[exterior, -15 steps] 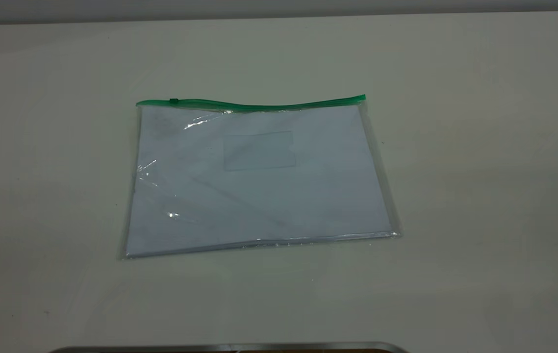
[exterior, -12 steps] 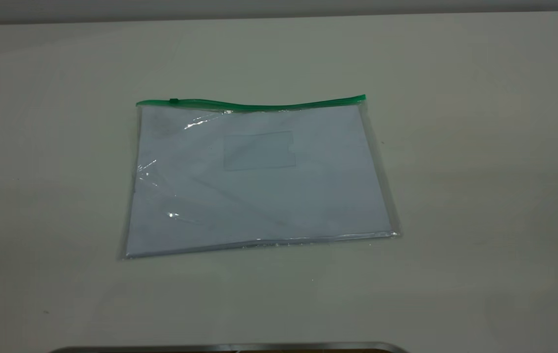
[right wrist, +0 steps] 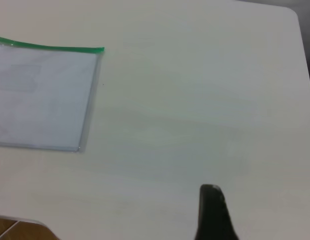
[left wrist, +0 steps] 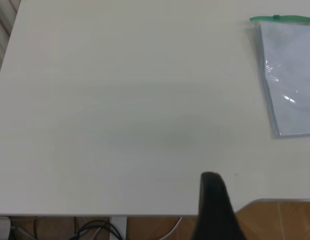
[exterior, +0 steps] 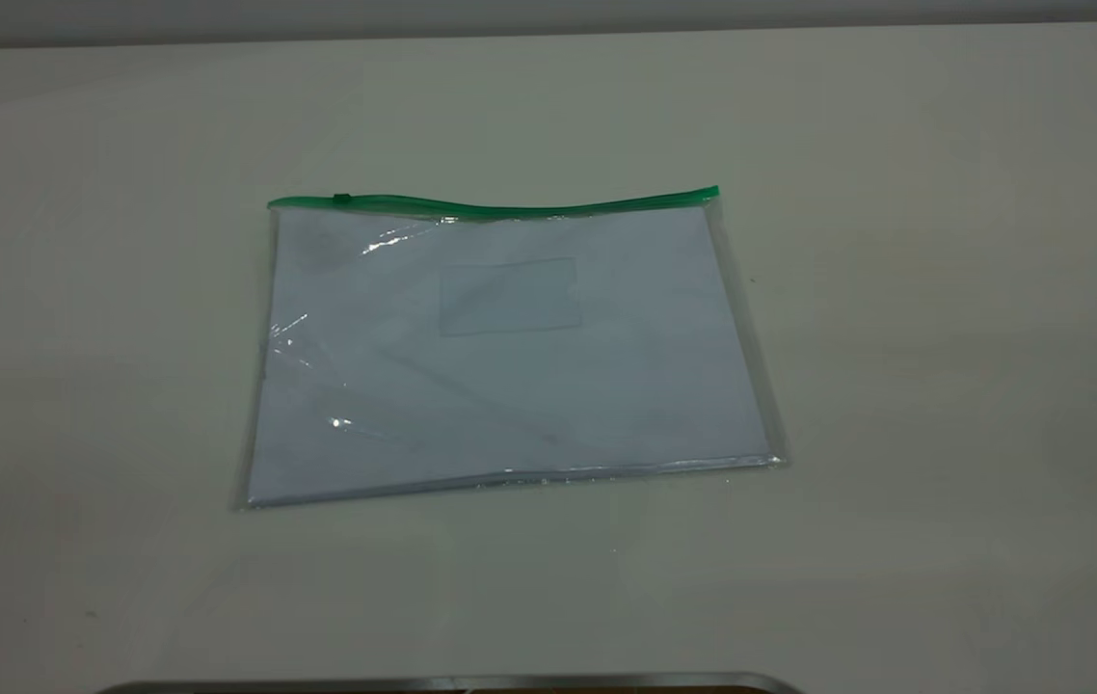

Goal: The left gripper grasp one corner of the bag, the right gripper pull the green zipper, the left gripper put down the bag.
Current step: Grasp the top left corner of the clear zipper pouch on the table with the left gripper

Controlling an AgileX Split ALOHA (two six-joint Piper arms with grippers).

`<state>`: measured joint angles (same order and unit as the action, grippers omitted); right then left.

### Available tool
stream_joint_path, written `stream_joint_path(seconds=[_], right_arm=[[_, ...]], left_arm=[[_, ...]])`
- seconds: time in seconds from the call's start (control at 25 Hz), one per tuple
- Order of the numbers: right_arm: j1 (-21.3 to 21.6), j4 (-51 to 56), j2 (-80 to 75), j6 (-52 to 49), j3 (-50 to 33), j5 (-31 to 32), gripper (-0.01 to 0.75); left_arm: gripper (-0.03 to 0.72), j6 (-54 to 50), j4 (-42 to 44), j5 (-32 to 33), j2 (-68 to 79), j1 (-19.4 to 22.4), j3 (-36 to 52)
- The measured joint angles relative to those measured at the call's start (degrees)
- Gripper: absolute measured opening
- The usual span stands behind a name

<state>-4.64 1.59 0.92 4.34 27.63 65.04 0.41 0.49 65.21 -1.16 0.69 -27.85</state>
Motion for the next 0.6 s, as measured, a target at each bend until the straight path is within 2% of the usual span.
stream_joint_path(seconds=[0.6], right_arm=[[0.0,0.0,0.0,0.0,0.0,0.0,0.519]], left_arm=[[0.56,-0.1,0.0,0.0,0.0,0.0,0.0]])
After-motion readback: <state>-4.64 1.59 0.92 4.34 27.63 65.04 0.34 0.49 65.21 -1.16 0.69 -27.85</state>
